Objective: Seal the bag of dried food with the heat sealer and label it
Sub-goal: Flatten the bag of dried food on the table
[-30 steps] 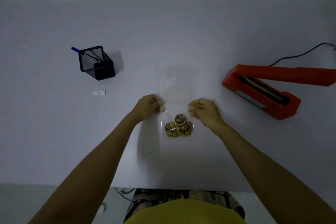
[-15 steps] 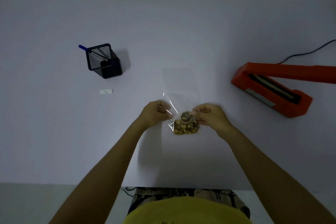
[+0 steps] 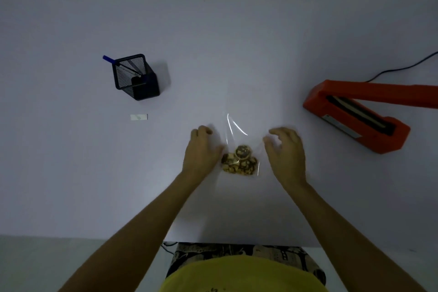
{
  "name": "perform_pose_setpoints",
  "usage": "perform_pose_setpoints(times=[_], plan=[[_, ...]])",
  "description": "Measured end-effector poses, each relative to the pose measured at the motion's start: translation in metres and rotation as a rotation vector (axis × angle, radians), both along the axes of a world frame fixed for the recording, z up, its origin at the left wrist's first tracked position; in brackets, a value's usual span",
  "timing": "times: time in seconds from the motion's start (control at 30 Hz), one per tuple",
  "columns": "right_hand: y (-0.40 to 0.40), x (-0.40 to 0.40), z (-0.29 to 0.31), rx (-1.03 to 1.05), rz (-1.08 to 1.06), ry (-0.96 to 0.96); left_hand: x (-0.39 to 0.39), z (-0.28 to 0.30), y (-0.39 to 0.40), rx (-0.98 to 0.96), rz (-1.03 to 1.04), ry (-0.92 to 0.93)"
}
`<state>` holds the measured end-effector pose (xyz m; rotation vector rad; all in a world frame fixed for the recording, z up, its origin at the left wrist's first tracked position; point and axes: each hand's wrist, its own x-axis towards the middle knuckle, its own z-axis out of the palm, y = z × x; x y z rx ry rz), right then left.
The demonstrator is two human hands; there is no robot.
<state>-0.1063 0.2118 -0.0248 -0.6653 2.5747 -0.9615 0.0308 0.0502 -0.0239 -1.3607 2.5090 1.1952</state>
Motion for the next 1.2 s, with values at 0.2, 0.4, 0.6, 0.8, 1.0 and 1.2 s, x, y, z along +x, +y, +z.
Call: perform_pose_setpoints(times=[0.2,0.4,0.6,0.8,1.0,1.2], plan=[[-0.005,0.024,-0.007,-0.038,0.481,0.239,0.006,-0.015,0.031,-0.432,-0.557,0.274],[-0.005,0.013,-0.019,0.002,0.603,0.275,0.021,-0.04,0.021,-0.316,-0.683,0.11],[0.013,-0.005,-0.032,0.186,0.776,0.221,0.03,-0.041,0.031,-0.329,-0.703,0.014],[0.003,-0.009,-0.028,0.235,0.791,0.205,0.018,-0.031,0.032,-0.344,-0.608,0.083],[0.01,-0.016,-0.035,0.362,0.902,0.275,0.013,-0.041,0.027,-0.316,-0.61,0.09],[0.012,-0.037,-0.034,0.311,1.003,0.428,0.017,-0.049,0.022,-0.339,-0.61,0.133]])
